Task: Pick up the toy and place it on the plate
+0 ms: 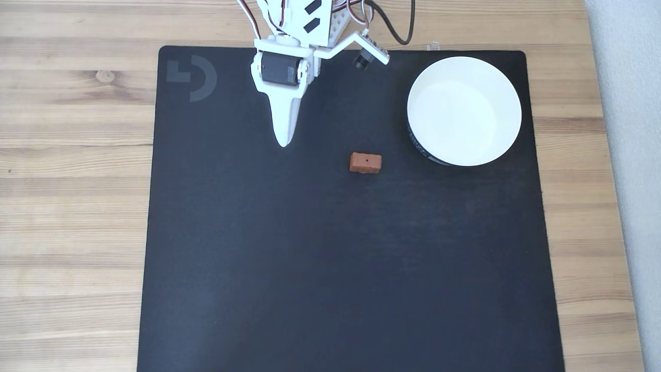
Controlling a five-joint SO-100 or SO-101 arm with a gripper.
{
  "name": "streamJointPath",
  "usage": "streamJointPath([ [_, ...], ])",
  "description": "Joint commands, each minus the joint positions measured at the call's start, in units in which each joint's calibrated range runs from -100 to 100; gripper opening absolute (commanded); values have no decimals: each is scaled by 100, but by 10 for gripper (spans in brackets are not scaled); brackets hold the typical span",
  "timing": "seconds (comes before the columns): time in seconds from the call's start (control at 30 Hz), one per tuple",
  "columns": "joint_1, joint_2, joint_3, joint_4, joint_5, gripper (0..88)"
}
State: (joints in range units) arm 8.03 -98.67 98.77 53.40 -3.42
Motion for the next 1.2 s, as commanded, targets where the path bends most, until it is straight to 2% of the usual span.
streamJointPath([
  [0.0,37,-58,60,3,-7,26],
  [1.17,-13,0,-39,62,-13,23],
])
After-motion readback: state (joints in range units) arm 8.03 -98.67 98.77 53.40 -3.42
